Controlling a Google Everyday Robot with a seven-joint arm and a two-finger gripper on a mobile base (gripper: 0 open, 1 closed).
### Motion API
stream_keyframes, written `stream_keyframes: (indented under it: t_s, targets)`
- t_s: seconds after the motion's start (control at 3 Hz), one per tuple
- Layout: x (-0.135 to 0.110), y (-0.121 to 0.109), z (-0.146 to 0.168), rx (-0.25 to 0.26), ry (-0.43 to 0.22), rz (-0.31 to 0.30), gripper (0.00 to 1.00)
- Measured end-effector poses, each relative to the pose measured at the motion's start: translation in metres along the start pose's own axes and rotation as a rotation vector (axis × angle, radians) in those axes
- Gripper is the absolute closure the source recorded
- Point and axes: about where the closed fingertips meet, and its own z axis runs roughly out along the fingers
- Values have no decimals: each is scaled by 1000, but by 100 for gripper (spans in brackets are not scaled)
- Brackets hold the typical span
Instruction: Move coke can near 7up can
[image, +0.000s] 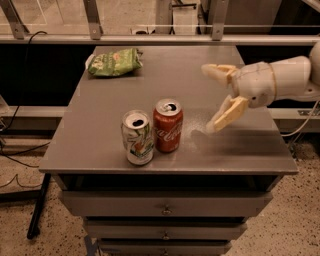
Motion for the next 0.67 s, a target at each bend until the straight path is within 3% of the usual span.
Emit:
stream_keyframes:
  t_s: [0.33,0.67]
  targets:
    - [-15,-45,-53,118,12,-75,0]
    - [-29,-72,-109,290,-1,-114,0]
